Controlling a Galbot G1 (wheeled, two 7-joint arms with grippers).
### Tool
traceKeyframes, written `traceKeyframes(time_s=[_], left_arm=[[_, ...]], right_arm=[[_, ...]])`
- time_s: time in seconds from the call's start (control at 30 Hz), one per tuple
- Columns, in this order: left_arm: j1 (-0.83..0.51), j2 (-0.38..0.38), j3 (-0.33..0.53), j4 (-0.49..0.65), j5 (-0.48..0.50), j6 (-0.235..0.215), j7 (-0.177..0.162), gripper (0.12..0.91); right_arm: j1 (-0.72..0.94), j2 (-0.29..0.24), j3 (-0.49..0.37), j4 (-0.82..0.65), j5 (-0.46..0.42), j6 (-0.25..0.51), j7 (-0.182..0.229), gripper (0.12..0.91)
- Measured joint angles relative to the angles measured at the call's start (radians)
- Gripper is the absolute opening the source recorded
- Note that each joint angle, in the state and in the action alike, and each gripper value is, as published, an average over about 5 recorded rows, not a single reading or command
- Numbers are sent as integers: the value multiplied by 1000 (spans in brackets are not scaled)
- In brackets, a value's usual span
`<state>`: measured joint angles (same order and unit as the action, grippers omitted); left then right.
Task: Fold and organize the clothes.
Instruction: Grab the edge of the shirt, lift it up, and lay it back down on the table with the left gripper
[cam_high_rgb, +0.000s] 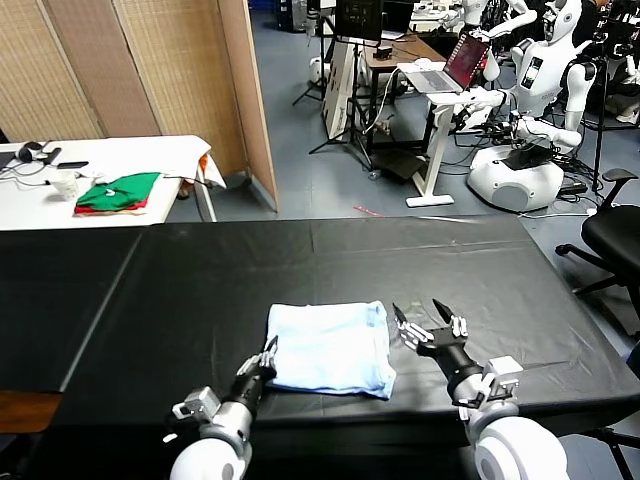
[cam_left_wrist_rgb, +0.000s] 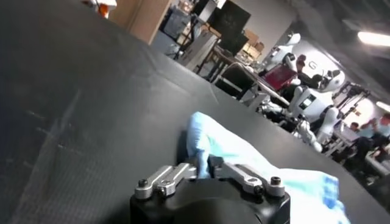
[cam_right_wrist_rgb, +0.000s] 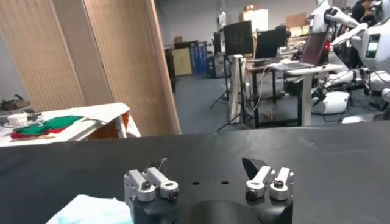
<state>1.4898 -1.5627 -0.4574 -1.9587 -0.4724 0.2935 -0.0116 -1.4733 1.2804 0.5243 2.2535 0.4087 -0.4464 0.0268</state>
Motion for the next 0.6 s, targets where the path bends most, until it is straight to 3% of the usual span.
traceKeyframes(time_s=[0.17,0.3,0.6], left_arm=[[21,41,-17,-34,143,-22,-6,178],[35,97,-56,-57,201,-35,-20,178],[78,307,-229,-80,291,-76,-30,178]], right_arm=[[8,-6,7,-24,-20,-1,0,907],[22,-5,-1,-53,-27,-1,-2,907],[45,7,-23,-101,-30,-1,-3,907]])
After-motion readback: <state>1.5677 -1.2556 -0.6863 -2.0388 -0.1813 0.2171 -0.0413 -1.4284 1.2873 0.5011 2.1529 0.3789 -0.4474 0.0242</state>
